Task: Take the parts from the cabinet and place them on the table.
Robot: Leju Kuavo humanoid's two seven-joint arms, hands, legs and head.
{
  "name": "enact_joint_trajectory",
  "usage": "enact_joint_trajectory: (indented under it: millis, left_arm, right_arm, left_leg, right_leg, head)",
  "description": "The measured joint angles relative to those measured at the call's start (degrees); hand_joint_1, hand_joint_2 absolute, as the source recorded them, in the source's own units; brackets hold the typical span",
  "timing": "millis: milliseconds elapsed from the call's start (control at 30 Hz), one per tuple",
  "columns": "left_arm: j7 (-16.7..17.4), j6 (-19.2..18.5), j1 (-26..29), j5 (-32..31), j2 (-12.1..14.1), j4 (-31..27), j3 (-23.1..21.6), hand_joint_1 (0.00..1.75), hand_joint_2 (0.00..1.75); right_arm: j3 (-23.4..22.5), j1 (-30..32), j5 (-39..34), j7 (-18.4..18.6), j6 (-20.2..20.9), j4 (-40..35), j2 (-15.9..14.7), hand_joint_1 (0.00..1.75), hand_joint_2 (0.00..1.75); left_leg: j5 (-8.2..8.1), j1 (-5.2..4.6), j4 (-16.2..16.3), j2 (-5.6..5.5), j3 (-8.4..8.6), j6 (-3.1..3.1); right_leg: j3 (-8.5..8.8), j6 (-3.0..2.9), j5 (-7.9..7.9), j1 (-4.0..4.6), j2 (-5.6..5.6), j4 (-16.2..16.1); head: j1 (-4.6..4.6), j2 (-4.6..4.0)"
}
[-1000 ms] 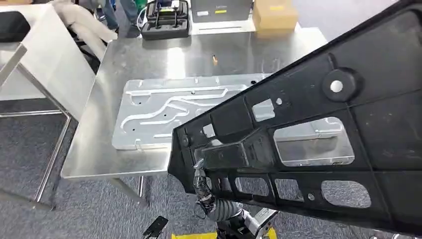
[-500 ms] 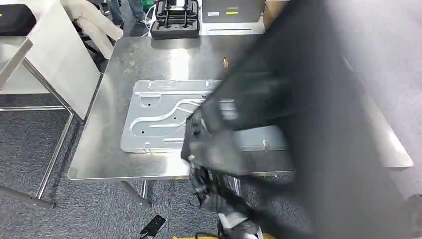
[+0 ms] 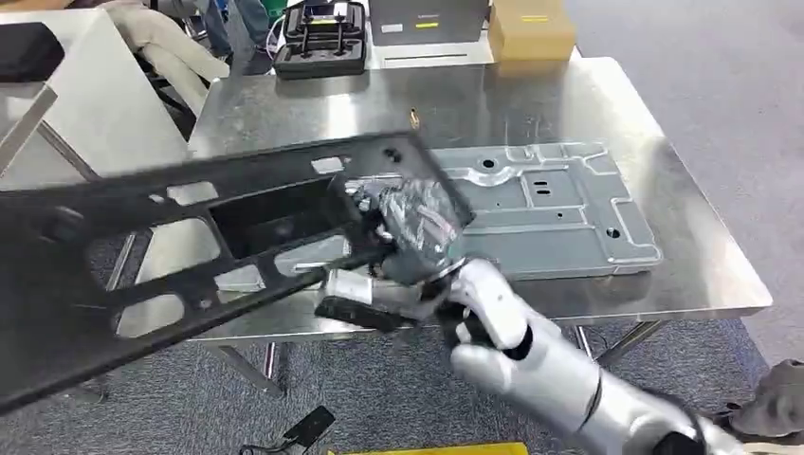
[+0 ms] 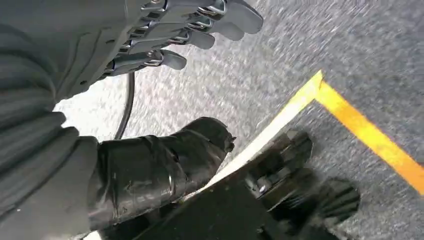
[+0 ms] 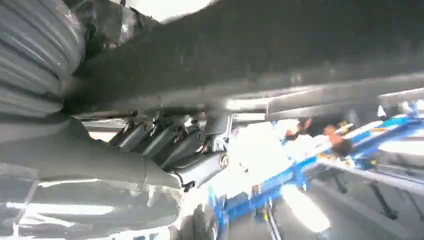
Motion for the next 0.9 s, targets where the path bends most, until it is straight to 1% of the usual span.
enact_joint_trajectory:
  millis: [33,67,100,133,167,200,233,300,333,367,400,433,467,500,533,567,600,633,667,700,733,767,800,833,867,900]
  left_arm:
    - [-0.2,0.85,-0.27,-0.57,-0.18,0.0,-0.31,0.0,1.75]
    - [-0.26,1.83,-0.39,-1.18,-0.46,0.02,-0.87,0.0,1.75]
    - [-0.26,2.47,-0.39,-1.64,-0.59,0.09,-1.35,0.0,1.75]
    - [-0.22,2.88,-0.33,-1.86,-0.65,0.15,-1.81,0.0,1.75]
    - [-0.09,3.19,-0.29,-2.07,-0.89,0.17,-1.99,0.0,1.75]
    - [0.02,3.43,-0.34,-2.1,-0.94,0.22,-2.1,0.0,1.75]
    - [0.17,3.56,-0.45,-2.14,-1.11,0.24,-2.38,0.0,1.75]
    - [0.44,3.49,-0.37,-2.1,-1.29,0.26,-2.93,0.0,1.75]
    - [0.59,3.21,-0.28,-2.01,-1.33,0.3,-2.99,0.0,1.75]
    - [0.75,2.84,-0.24,-1.64,-1.35,0.37,-3.02,0.0,1.75]
    - [0.81,2.53,-0.21,-1.38,-1.35,0.44,-3.08,0.0,1.75]
    - [0.81,2.38,-0.2,-1.13,-1.35,0.46,-3.1,0.0,1.75]
    - [0.77,1.74,-0.26,-0.87,-1.35,0.48,-3.1,0.0,1.75]
    - [0.77,0.31,-0.7,-0.74,-1.2,0.55,-3.1,0.0,1.75]
    - [0.79,-1.96,-1.82,-0.52,-0.59,0.59,-3.12,0.0,1.75]
    - [0.88,-3.68,-2.93,-0.35,-0.06,0.59,-3.12,0.0,1.75]
    - [0.9,-4.84,-4.16,-0.33,0.57,0.59,-3.12,0.0,1.75]
    - [0.9,-5.29,-4.98,-0.35,1.1,0.59,-3.12,0.0,1.75]
    - [0.92,-5.47,-5.52,-0.41,1.47,0.59,-3.12,0.0,1.75]
    - [1.03,-5.47,-5.77,-0.48,2.21,0.59,-3.12,0.0,1.75]
    - [1.03,-5.44,-6.0,-0.52,2.52,0.61,-3.12,0.0,1.75]
    - [1.01,-5.38,-6.18,-0.55,2.82,0.59,-3.12,0.0,1.75]
    - [1.01,-5.2,-6.32,-0.7,3.08,0.61,-3.12,0.0,1.75]
    - [0.9,-4.85,-6.34,-0.85,3.15,0.59,-3.12,0.0,1.75]
    - [0.88,-4.42,-6.27,-0.94,3.3,0.59,-3.12,0.0,1.75]
    - [0.86,-4.05,-6.15,-1.07,3.43,0.59,-3.12,0.0,1.75]
  right_arm:
    - [0.0,-1.5,1.27,1.33,1.97,0.83,-1.01,1.75,1.75]
    - [0.04,-3.04,2.85,3.07,4.33,1.65,-2.11,1.75,1.75]
    - [0.06,-4.34,4.64,4.82,6.91,2.24,-3.05,1.75,1.75]
    - [0.15,-5.73,7.04,6.59,10.34,2.88,-4.04,1.75,1.75]
    - [0.31,-7.11,8.95,7.64,13.57,3.4,-5.02,1.75,1.75]
    - [0.5,-8.17,10.36,8.22,16.2,3.91,-6.06,1.75,1.75]
    - [0.9,-9.29,11.92,8.69,19.28,4.43,-7.16,1.75,1.75]
    - [2.1,-10.65,14.0,9.24,24.33,5.55,-9.19,1.75,1.75]
    - [2.71,-10.87,14.42,9.55,26.26,5.96,-10.02,1.75,1.75]
    - [3.21,-10.92,14.59,9.92,27.9,6.36,-10.88,1.75,1.75]
    - [3.65,-11.0,14.61,10.4,29.32,6.68,-11.66,1.75,1.75]
    - [4.09,-11.16,14.62,10.88,30.38,7.06,-12.48,1.75,1.75]
    - [4.57,-11.35,14.59,11.58,31.08,7.43,-13.42,1.75,1.75]
    - [4.81,-11.29,14.57,12.3,31.42,7.62,-14.44,1.75,1.75]
    - [4.94,-11.07,14.57,13.2,31.77,7.82,-15.66,1.75,1.75]
    - [4.94,-10.91,14.57,13.55,31.99,7.89,-16.77,1.75,1.75]
    - [4.96,-10.31,14.48,13.7,32.04,8.06,-17.88,1.75,1.75]
    - [4.96,-9.75,14.48,13.79,32.04,8.26,-18.56,1.75,1.75]
    - [4.96,-9.49,14.51,13.79,32.06,8.39,-19.23,1.75,1.75]
    - [4.96,-9.41,14.59,13.81,32.08,8.45,-19.64,1.75,1.75]
    - [4.96,-9.42,14.62,13.87,32.08,8.54,-20.06,1.75,1.75]
    - [4.96,-9.41,14.66,13.92,32.17,8.63,-20.32,1.75,1.75]
    - [4.96,-9.2,14.66,14.01,32.58,8.72,-20.65,1.75,1.75]
    - [4.96,-8.88,14.66,14.23,33.2,8.81,-20.98,1.75,1.75]
    - [4.96,-8.33,14.66,14.44,33.7,8.87,-21.59,0.0,0.0]
    - [4.96,-7.8,14.59,14.64,33.94,8.87,-22.05,0.0,0.0]
  left_leg:
    - [-0.68,-0.39,-1.13,-0.02,0.84,0.11]
    - [-0.46,-0.39,-1.12,-0.11,0.5,0.36]
    - [-0.37,-0.52,-1.2,-0.19,0.33,0.51]
    - [-0.26,-0.57,-1.27,-0.23,0.29,0.78]
    - [0.09,-0.12,-1.98,-0.2,0.61,1.27]
    - [0.32,-0.03,-2.4,-0.14,0.9,1.53]
    - [0.37,-0.03,-2.5,-0.15,0.95,1.78]
    - [0.32,-0.06,-2.47,-0.17,0.94,2.0]
    - [0.24,-0.07,-2.42,-0.18,0.93,2.11]
    - [0.17,-0.07,-2.36,-0.19,0.95,2.15]
    - [0.03,-0.07,-2.26,-0.23,1.03,2.16]
    - [-0.17,-0.07,-2.07,-0.29,1.13,2.11]
    - [-0.5,-0.06,-1.76,-0.29,1.24,1.98]
    - [-0.87,-0.06,-1.45,-0.3,1.26,1.84]
    - [-0.94,-0.45,-1.12,-0.58,0.82,1.63]
    - [-0.86,-0.42,-0.92,-0.75,0.43,1.47]
    - [-0.65,-0.27,-1.06,-0.87,0.32,1.16]
    - [-0.62,-0.26,-1.3,-0.94,0.41,1.02]
    - [-0.85,-0.46,-1.23,-0.93,0.45,0.64]
    - [-1.56,-0.28,-0.67,-0.73,0.29,0.36]
    - [-2.74,-0.31,1.4,-0.58,-0.51,0.0]
    - [-4.51,-0.22,4.99,-0.51,-2.29,-0.2]
    - [-6.59,-0.12,10.14,-0.5,-4.94,-0.38]
    - [-7.69,-0.12,13.88,-0.5,-7.02,-0.47]
    - [-7.66,-0.12,15.83,-0.5,-8.32,-0.43]
    - [-6.36,-0.12,15.02,-0.5,-8.22,-0.31]
  right_leg:
    - [-0.36,0.44,0.05,0.42,0.02,0.08]
    - [-0.56,0.85,0.31,0.31,0.0,-0.1]
    - [-0.55,1.13,0.43,0.24,-0.02,-0.21]
    - [-0.49,1.47,0.59,0.16,-0.04,-0.5]
    - [-0.47,1.91,0.46,0.47,-0.04,-0.52]
    - [-0.78,2.13,-0.2,0.07,0.02,0.3]
    - [-1.85,2.31,-1.88,0.08,-0.01,2.73]
    - [-6.2,2.62,-5.7,0.02,0.02,11.61]
    - [-8.26,2.74,-6.61,0.02,0.01,15.29]
    - [-9.22,2.81,-6.18,-0.01,0.01,16.48]
    - [-8.9,2.83,-4.54,-0.08,0.01,15.15]
    - [-7.45,2.79,-1.85,-0.15,0.0,11.5]
    - [-5.05,2.68,1.25,-0.17,-0.04,6.01]
    - [-3.31,2.5,2.84,-0.16,-0.18,1.43]
    - [-2.83,2.3,1.96,0.27,-0.13,0.66]
    - [-2.33,1.94,1.63,0.29,-0.04,-0.09]
    - [-2.54,1.82,1.71,0.48,-0.13,0.02]
    - [-2.54,1.63,1.64,0.47,-0.15,0.13]
    - [-2.34,1.23,1.8,-0.01,-0.07,-0.17]
    - [-2.15,0.99,1.92,-0.25,0.03,-0.35]
    - [-2.07,0.6,1.86,-0.38,0.18,-0.39]
    - [-2.06,0.36,1.82,-0.38,0.34,-0.39]
    - [-2.06,0.27,1.8,-0.38,0.47,-0.38]
    - [-2.06,0.24,1.78,-0.36,0.53,-0.35]
    - [-2.02,0.23,1.74,-0.3,0.53,-0.32]
    - [-1.94,0.19,1.67,-0.22,0.53,-0.3]
  head:
    - [0.0,0.0]
    - [0.07,0.02]
    - [0.06,0.02]
    - [0.04,0.0]
    - [0.07,0.02]
    - [0.02,0.0]
    - [0.39,0.0]
    - [0.5,0.02]
    - [0.54,0.0]
    - [0.55,0.0]
    - [0.55,0.0]
    - [0.55,0.0]
    - [0.55,0.0]
    - [0.52,0.0]
    - [0.52,0.0]
    - [0.5,0.02]
    - [0.31,0.02]
    - [0.59,0.0]
    - [0.55,0.02]
    - [0.63,0.02]
    - [0.24,0.0]
    - [0.06,0.0]
    - [0.09,0.0]
    - [0.09,0.02]
    - [0.09,0.0]
    - [0.09,0.0]
